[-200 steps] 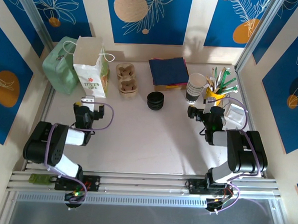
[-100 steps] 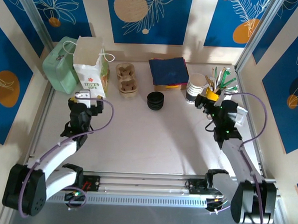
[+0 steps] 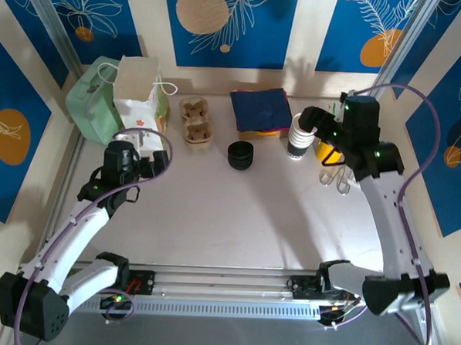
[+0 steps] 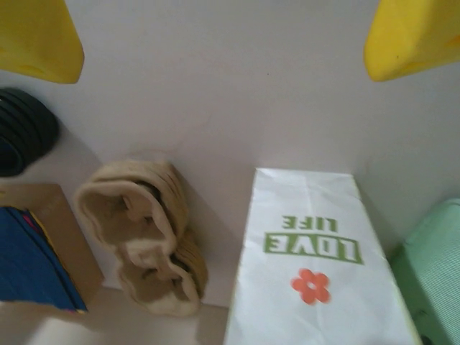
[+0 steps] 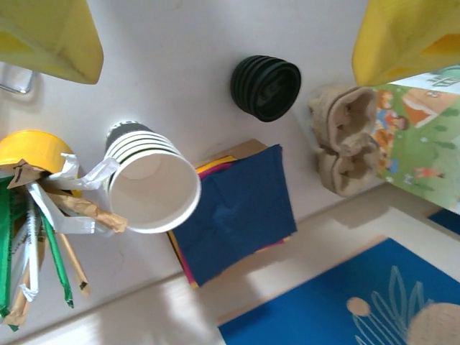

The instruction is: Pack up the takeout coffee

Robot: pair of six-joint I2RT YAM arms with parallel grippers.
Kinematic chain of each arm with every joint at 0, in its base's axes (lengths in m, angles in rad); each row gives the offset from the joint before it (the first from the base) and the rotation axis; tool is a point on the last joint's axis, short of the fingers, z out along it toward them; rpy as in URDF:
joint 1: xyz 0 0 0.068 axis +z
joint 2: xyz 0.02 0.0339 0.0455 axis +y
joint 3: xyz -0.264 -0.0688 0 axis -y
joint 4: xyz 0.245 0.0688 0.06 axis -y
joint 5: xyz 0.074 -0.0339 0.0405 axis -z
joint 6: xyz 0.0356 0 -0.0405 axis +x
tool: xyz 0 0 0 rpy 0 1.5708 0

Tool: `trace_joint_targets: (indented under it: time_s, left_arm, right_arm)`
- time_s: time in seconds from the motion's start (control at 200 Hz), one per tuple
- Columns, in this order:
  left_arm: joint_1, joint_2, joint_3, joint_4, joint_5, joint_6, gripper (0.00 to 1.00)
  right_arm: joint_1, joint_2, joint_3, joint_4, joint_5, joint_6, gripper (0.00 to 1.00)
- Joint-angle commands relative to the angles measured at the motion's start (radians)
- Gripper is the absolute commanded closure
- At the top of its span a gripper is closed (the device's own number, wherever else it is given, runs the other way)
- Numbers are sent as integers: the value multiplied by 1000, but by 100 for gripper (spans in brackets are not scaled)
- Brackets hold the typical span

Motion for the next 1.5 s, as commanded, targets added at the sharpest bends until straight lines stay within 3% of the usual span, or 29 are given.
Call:
trace_joint_targets:
  time_s: [0.0, 0.405, 0.515, 1.085, 1.496]
  left_arm:
    - [-6, -14, 49, -89, 114, 7, 1]
    - [-6, 10, 45, -63, 227, 31, 1]
    - [-6, 15, 42, -58, 238, 26, 1]
    - [-6, 2, 18, -44, 254, 22, 1]
    - [-6, -14, 5, -46, 270, 20, 1]
  right_arm:
    - [5, 93, 113, -192, 97, -13, 12]
    - [-83, 391, 347, -262, 40, -61, 31]
    - [-98, 449, 376, -269, 21, -80, 41]
    - [-107, 632, 461, -296, 23, -124, 58]
    - [-115, 692, 467, -280, 35, -145, 63]
